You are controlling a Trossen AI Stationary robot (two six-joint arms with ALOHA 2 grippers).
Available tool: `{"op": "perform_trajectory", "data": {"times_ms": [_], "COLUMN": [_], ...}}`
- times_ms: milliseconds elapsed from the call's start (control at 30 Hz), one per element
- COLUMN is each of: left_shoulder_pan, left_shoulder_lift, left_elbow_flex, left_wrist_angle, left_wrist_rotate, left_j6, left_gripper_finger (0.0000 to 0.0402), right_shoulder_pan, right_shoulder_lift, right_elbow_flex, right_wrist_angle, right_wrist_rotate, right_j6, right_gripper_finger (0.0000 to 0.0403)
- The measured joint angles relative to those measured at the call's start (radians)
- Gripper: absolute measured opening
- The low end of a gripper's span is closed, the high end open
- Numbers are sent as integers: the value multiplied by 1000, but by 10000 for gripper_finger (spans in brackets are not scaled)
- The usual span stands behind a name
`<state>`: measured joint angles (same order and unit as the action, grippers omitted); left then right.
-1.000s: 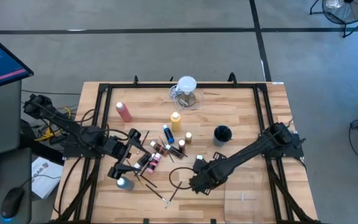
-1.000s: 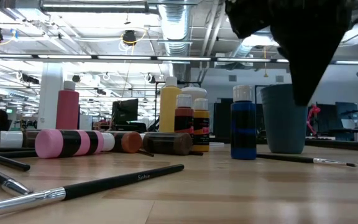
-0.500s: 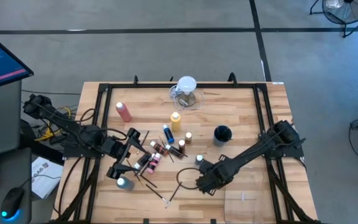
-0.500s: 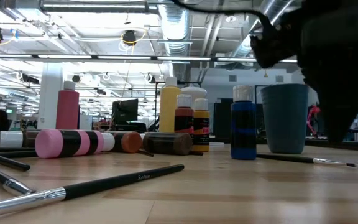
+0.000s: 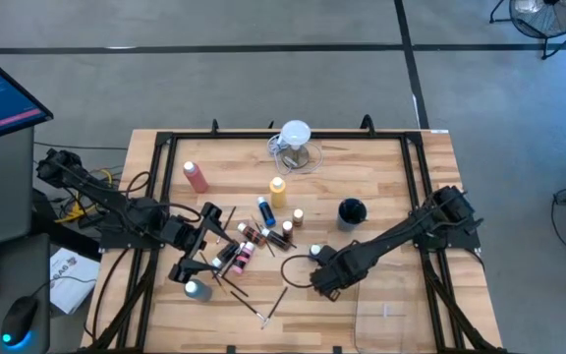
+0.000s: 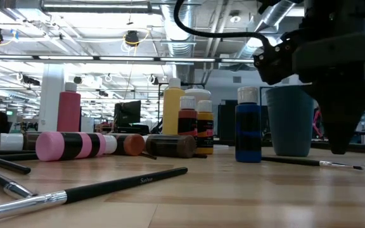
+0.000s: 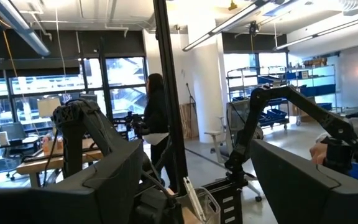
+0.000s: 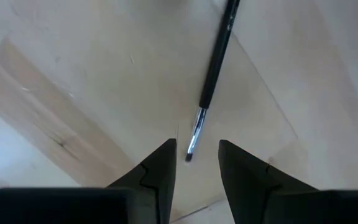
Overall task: Pick & Place Paint Supplies
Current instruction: Put the black silver paintbrush into the blue cup
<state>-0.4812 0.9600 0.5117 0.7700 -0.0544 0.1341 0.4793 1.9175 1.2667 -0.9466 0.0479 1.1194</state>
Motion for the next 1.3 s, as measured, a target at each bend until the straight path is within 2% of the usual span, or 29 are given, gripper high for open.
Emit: {"op": "perform_trajectory", "data": {"times_ms": [267, 867, 1033, 1200, 1300], "left_shoulder_pan": [0, -1, -1, -1, -1], "left_shoulder_lift": [0, 0, 0, 0, 0], "left_elbow_flex": [0, 0, 0, 0, 0], "left_wrist_angle": [0, 0, 0, 0, 0], "left_wrist_rotate": [0, 0, 0, 0, 0], "left_j6": [-11, -11, -11, -11, -11], "left_gripper_finger": [284, 284, 284, 284, 284], "right_shoulder_pan": [-4, -40, -56, -61, -61], "right_shoulder_lift": [1, -3, -5, -5, -5], "right_elbow_flex": [-66, -103, -133, -139, -139], "right_wrist_angle": [69, 114, 133, 134, 133], "right_wrist_rotate": [-76, -70, -72, -62, -59], "right_j6": [0, -22, -8, -11, -19], "right_gripper_finger": [114, 108, 80, 14, 10]}}
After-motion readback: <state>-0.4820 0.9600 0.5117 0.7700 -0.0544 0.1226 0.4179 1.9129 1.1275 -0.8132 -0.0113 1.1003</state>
